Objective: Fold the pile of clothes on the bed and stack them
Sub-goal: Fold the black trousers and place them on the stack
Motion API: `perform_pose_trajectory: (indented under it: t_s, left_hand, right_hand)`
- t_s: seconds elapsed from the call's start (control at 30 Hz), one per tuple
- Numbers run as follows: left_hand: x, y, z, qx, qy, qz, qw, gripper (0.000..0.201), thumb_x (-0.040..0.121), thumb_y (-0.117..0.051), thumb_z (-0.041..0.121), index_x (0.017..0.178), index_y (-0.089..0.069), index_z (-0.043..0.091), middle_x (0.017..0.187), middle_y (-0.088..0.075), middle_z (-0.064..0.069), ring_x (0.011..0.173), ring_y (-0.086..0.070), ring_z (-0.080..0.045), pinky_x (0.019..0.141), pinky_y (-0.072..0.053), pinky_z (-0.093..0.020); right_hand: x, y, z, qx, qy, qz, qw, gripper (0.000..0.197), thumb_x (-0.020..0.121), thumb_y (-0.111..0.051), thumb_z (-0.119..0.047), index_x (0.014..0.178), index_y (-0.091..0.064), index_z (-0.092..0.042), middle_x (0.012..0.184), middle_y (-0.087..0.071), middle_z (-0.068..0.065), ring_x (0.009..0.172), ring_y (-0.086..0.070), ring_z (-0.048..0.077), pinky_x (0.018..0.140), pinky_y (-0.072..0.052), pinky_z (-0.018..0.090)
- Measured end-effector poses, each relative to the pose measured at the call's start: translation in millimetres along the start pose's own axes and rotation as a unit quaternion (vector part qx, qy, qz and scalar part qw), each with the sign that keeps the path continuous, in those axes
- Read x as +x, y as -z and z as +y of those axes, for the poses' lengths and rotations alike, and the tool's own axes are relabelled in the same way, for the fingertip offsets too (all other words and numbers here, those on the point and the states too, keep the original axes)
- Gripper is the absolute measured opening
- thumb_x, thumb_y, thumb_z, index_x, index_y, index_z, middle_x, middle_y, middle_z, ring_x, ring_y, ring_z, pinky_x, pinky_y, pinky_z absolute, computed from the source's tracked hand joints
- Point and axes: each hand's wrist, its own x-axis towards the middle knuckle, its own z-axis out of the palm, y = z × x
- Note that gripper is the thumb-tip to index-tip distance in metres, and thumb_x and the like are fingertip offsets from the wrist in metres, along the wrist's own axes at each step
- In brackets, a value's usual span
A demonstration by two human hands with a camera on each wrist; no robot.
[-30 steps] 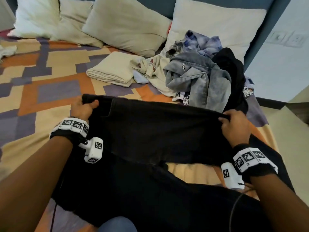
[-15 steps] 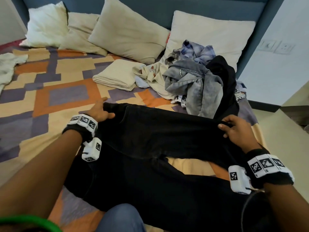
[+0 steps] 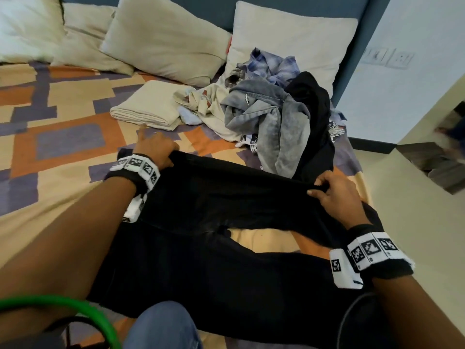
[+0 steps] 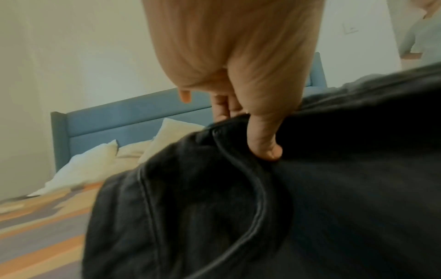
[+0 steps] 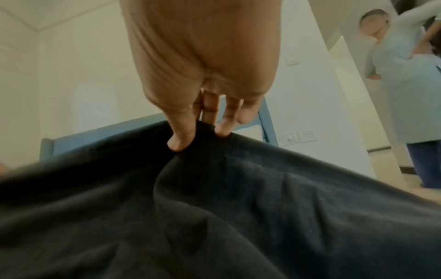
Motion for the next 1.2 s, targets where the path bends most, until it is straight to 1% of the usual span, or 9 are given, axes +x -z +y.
perform_pose_trajectory:
  t_s: [0.13,0.3,0.47,0.6,0.77,0.87,0.97,1.1,1.2]
  left_hand:
    - [-38.5,-1.3,-41.4,-0.128,-0.047,0.121,0.983,0.025,0.076,-0.078,0.011,0.100,-0.071,0.009,0.091,-0.056,-0.019,0.089,-0.057,-0.041,0.078,-0.047,-0.050]
    - [-92.4,23.8,-40.1,-0.238,-0.122,0.233,0.935,0.026,0.075,-0.075,-0.006,0.098,-0.076,0.006,0.082,-0.051,-0.020,0.077,-0.055,-0.040,0.067,-0.047,-0.047]
    - [-137.3,42.0,-32.5,-0.249,-0.165,0.275,0.914,0.027,0.074,-0.075,-0.007,0.097,-0.077,0.007,0.082,-0.050,-0.016,0.078,-0.051,-0.031,0.069,-0.041,-0.036]
    - [-160.1,47.4,-44.5,-0.203,-0.180,0.225,0.936,0.037,0.068,-0.080,-0.006,0.100,-0.076,0.012,0.083,-0.051,-0.013,0.077,-0.052,-0.032,0.065,-0.045,-0.040]
    - [-182.4,22.5,-49.4,-0.083,-0.152,0.175,0.969,0.051,0.051,-0.078,-0.014,0.096,-0.072,0.009,0.076,-0.058,-0.016,0.065,-0.059,-0.038,0.054,-0.048,-0.040]
    - [-201.0,-9.5,-46.0,-0.130,-0.087,0.163,0.974,0.053,0.051,-0.077,-0.009,0.095,-0.070,0.020,0.083,-0.061,-0.008,0.079,-0.058,-0.037,0.066,-0.045,-0.045]
    - [-232.9,-62.4,-51.0,-0.178,-0.001,-0.003,0.984,0.063,0.055,-0.080,0.012,0.096,-0.059,0.053,0.088,-0.052,0.015,0.091,-0.048,-0.022,0.084,-0.041,-0.046]
    - [-283.0,-96.8,-40.9,-0.423,0.096,-0.030,0.900,0.041,0.070,-0.084,0.010,0.100,-0.070,0.035,0.106,-0.065,0.004,0.102,-0.058,-0.020,0.097,-0.045,-0.043]
    - [-299.7,-95.4,-23.6,-0.598,0.361,0.115,0.706,0.017,0.084,-0.073,0.008,0.099,-0.067,0.011,0.094,-0.065,-0.017,0.090,-0.063,-0.031,0.091,-0.050,-0.051]
  right_hand:
    - [-8.8,15.5,2.5,-0.072,-0.008,0.097,0.993,0.009,0.087,-0.054,-0.003,0.081,-0.056,-0.010,0.087,-0.063,0.014,0.094,-0.055,0.036,0.074,-0.030,0.036]
    - [-30.9,21.3,23.9,-0.023,0.023,-0.039,0.999,0.057,0.074,-0.083,-0.015,0.121,-0.052,-0.010,0.116,-0.058,0.011,0.111,-0.056,0.032,0.096,-0.045,0.045]
    - [-48.6,-7.5,-5.3,-0.160,0.009,-0.138,0.977,0.081,0.080,-0.075,-0.036,0.147,-0.031,-0.027,0.142,-0.045,0.004,0.136,-0.035,0.030,0.109,-0.025,0.057]
    - [-54.1,-3.6,-15.2,-0.255,-0.022,-0.103,0.961,0.033,0.085,-0.062,-0.026,0.117,-0.061,-0.023,0.115,-0.064,0.008,0.115,-0.051,0.033,0.102,-0.037,0.052]
    - [-91.3,43.7,-13.7,-0.049,0.011,0.130,0.990,0.029,0.074,-0.062,0.001,0.099,-0.068,-0.012,0.089,-0.061,0.011,0.093,-0.059,0.039,0.083,-0.046,0.040]
    - [-154.2,35.0,3.2,-0.041,0.104,0.069,0.991,0.037,0.071,-0.066,0.000,0.107,-0.064,-0.011,0.101,-0.066,0.012,0.094,-0.063,0.035,0.078,-0.049,0.039]
    - [-219.8,-8.1,31.1,-0.115,0.144,-0.059,0.981,0.057,0.057,-0.079,0.000,0.109,-0.062,-0.015,0.098,-0.060,0.007,0.087,-0.062,0.034,0.070,-0.054,0.046]
    - [-247.0,-37.0,42.1,-0.175,0.164,-0.067,0.968,0.048,0.058,-0.085,-0.003,0.099,-0.065,-0.019,0.086,-0.058,0.003,0.071,-0.059,0.029,0.054,-0.049,0.041]
    - [-231.9,-28.2,28.1,-0.162,0.149,-0.024,0.975,0.040,0.060,-0.080,0.007,0.091,-0.068,-0.015,0.081,-0.059,0.005,0.070,-0.059,0.032,0.056,-0.046,0.040]
